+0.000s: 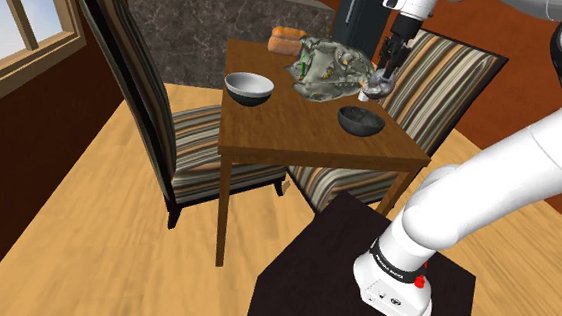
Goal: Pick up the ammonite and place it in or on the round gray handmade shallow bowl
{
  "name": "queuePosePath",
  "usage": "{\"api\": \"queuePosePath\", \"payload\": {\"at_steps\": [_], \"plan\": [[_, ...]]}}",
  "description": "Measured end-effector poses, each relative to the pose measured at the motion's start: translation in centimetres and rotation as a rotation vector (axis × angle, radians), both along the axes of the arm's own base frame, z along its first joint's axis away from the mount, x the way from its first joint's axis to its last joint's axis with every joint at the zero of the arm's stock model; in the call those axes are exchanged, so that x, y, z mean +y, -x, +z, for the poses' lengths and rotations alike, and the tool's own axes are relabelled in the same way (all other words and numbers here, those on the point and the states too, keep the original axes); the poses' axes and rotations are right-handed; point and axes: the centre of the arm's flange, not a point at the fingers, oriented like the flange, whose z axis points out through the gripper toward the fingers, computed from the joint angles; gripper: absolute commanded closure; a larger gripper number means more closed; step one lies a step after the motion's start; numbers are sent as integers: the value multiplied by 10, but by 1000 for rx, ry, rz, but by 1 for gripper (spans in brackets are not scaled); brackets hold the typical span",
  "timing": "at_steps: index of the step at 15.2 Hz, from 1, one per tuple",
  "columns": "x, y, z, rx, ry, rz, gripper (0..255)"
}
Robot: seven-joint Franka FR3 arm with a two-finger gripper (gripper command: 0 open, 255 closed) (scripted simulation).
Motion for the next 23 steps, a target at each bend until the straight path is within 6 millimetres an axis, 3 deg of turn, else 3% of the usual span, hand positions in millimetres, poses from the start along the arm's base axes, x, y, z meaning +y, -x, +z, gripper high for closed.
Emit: {"api": "queuePosePath", "payload": {"at_steps": [13,20,21,23], "plan": [[0,0,-69,0,0,0,255],[1,0,-76,0,0,0,255],[1,0,-76,0,0,0,0],[1,0,-76,-1,0,0,0]]}}
